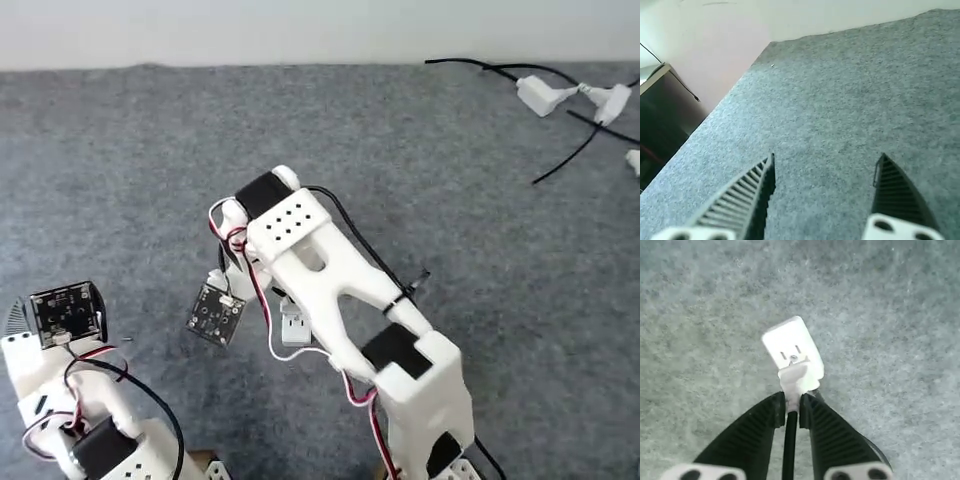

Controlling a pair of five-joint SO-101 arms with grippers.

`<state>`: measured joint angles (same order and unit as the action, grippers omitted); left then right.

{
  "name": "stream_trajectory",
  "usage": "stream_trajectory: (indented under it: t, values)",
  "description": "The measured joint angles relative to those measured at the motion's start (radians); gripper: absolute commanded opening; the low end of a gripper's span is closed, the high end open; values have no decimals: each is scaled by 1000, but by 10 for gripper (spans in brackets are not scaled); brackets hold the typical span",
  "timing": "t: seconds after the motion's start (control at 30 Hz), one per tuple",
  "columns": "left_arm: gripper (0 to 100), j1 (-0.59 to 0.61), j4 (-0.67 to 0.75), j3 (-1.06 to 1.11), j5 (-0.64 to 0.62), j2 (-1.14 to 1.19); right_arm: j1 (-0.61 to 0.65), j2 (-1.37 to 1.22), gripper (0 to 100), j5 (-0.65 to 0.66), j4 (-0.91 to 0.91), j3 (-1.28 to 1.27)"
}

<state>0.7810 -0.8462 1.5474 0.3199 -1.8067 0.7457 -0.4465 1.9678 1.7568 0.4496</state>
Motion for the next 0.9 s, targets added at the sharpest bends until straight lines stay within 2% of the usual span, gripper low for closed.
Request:
stream_trajectory:
  t: [0.3,0.6,0.9]
  values:
    - [312,0,0,0,0,0,29,-11,10,-25,0,18]
    - [312,0,0,0,0,0,57,132,10,-40,0,-140]
    - [312,0,0,14,0,0,60,147,10,-41,0,-153]
